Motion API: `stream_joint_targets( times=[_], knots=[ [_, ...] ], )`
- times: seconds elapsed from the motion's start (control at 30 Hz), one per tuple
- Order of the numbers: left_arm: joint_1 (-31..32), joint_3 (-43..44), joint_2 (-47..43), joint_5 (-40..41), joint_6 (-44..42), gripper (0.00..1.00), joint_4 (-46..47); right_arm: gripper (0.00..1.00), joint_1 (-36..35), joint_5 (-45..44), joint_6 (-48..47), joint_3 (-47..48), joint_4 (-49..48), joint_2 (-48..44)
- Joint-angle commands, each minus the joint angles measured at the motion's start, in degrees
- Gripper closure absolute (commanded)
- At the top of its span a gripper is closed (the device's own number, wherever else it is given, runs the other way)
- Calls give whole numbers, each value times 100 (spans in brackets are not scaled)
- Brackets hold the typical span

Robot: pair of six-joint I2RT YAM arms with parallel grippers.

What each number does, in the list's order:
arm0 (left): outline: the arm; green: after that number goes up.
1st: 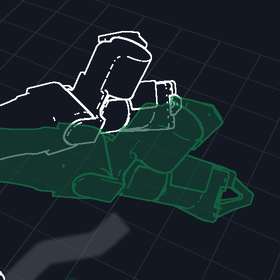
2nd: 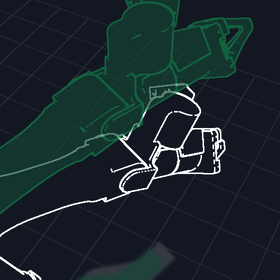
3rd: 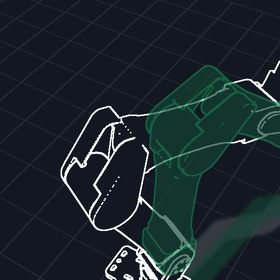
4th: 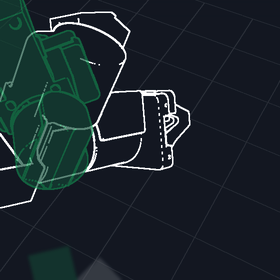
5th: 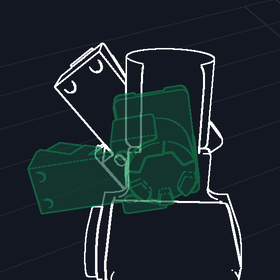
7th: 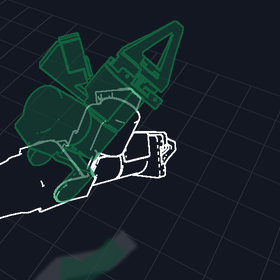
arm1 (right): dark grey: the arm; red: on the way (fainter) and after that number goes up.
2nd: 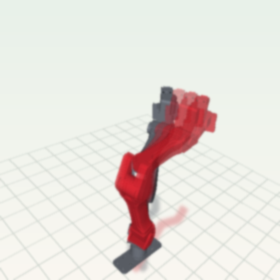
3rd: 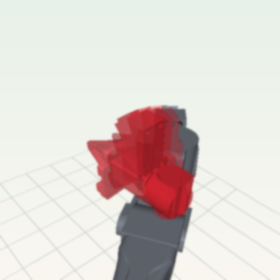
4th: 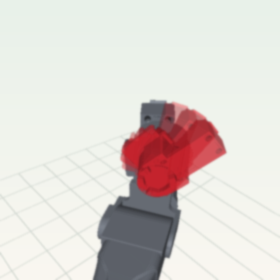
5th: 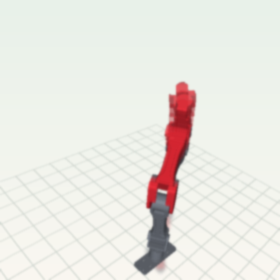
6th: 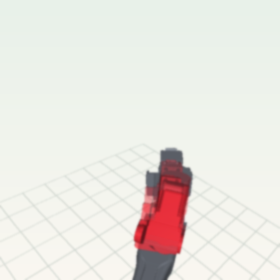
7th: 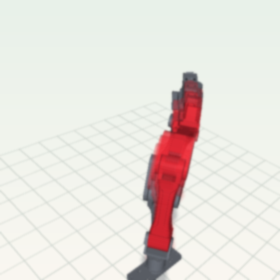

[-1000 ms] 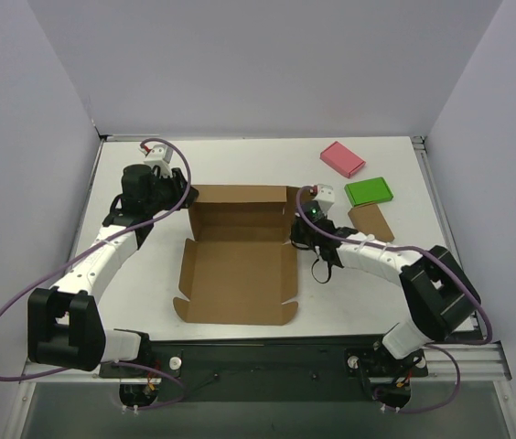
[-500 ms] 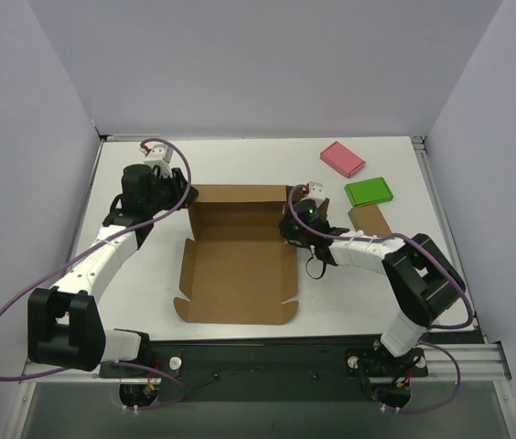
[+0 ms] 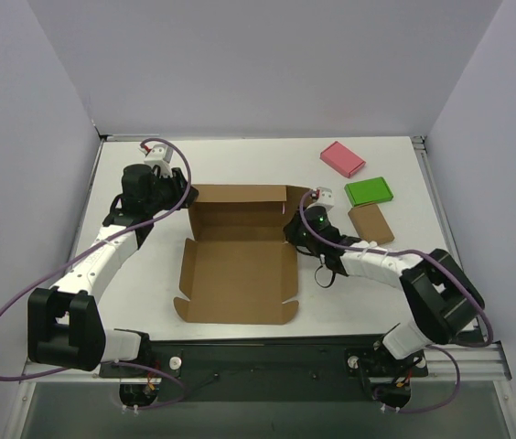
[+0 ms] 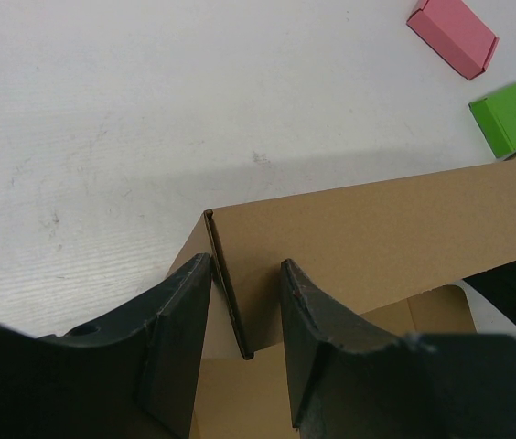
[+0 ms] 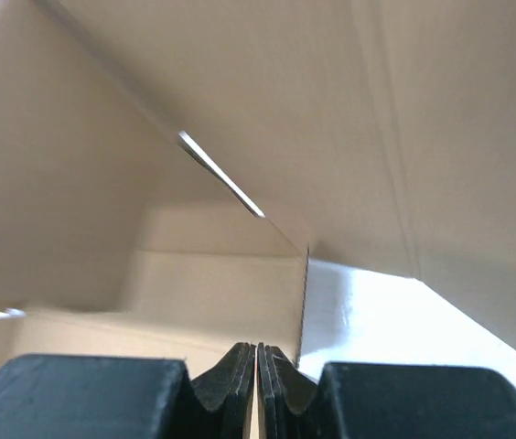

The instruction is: Fold the paper box

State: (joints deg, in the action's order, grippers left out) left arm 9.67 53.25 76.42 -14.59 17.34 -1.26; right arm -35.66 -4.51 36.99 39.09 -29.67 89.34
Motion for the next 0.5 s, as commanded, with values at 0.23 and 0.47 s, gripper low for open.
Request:
stream_joint_targets(
  times=[0.23,0.47],
  knots=[
    [35,10,92,53,-187,55,-507,92,244,-656,-69,178,436,-93],
    [26,10,92,62,-196,55,-507,92,244,-385,-166,354,270,163]
  ],
)
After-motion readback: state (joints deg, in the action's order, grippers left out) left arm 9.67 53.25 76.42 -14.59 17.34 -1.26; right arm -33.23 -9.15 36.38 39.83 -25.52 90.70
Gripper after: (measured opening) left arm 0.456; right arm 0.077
